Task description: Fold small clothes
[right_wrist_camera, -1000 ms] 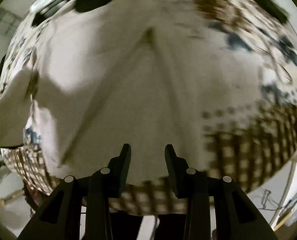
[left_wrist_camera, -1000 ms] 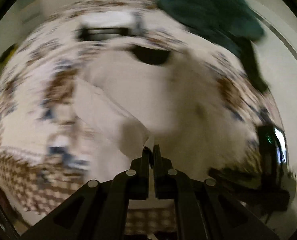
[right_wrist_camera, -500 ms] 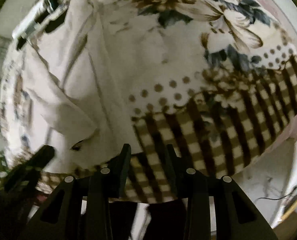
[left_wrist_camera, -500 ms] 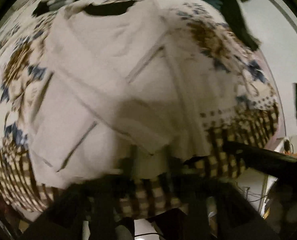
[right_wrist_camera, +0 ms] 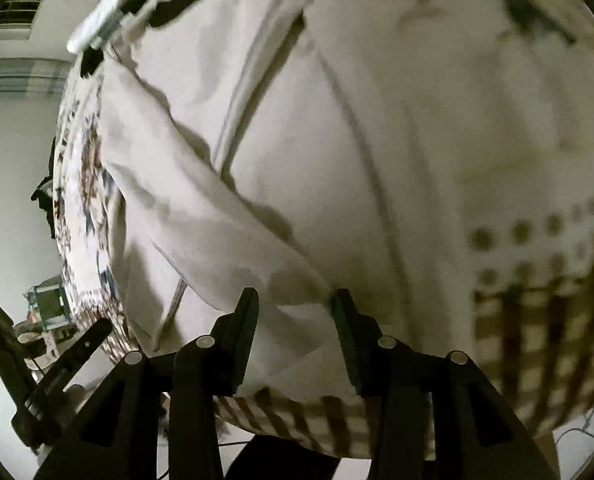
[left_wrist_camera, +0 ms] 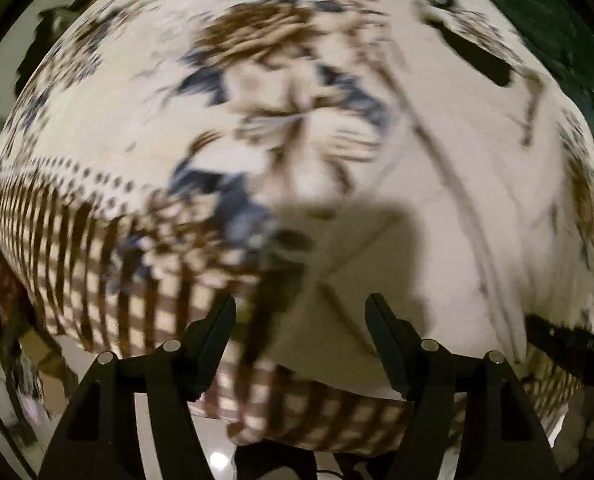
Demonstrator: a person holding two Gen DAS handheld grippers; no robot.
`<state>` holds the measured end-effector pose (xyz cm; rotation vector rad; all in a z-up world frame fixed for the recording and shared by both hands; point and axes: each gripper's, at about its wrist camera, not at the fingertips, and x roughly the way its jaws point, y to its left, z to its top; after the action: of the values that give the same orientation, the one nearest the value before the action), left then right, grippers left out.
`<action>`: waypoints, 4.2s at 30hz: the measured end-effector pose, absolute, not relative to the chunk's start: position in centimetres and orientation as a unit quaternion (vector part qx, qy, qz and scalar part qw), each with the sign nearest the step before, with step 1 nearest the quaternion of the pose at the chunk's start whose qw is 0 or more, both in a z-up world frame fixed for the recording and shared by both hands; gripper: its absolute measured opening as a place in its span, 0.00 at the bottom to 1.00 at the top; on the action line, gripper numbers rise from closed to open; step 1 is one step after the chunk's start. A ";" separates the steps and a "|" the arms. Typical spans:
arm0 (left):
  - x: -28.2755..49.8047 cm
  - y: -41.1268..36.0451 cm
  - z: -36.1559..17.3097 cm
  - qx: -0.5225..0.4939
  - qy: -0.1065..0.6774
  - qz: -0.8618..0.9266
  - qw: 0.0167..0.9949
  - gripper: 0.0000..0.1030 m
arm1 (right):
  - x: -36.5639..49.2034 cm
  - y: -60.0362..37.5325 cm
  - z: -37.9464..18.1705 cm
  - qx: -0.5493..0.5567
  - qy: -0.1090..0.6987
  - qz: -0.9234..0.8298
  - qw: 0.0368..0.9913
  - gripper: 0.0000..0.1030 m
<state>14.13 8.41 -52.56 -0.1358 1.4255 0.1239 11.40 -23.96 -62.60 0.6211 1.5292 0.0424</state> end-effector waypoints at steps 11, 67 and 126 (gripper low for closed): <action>11.6 9.2 -56.7 -0.086 0.691 0.037 0.717 0.63 | 8.1 -29.2 -61.7 0.334 0.680 -0.008 0.653 0.12; 21.6 10.0 -51.6 -0.325 0.645 -0.036 0.690 0.03 | 13.4 -37.4 -55.0 0.404 0.616 -0.006 0.676 0.02; 52.8 -0.3 -56.2 -0.011 0.633 -0.176 0.754 0.49 | 50.4 -36.5 -57.3 0.229 0.636 -0.043 0.736 0.47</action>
<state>52.85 -0.25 -56.21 -0.0246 1.3816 -0.3838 50.39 -36.54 -57.34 0.5030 1.3965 -0.0937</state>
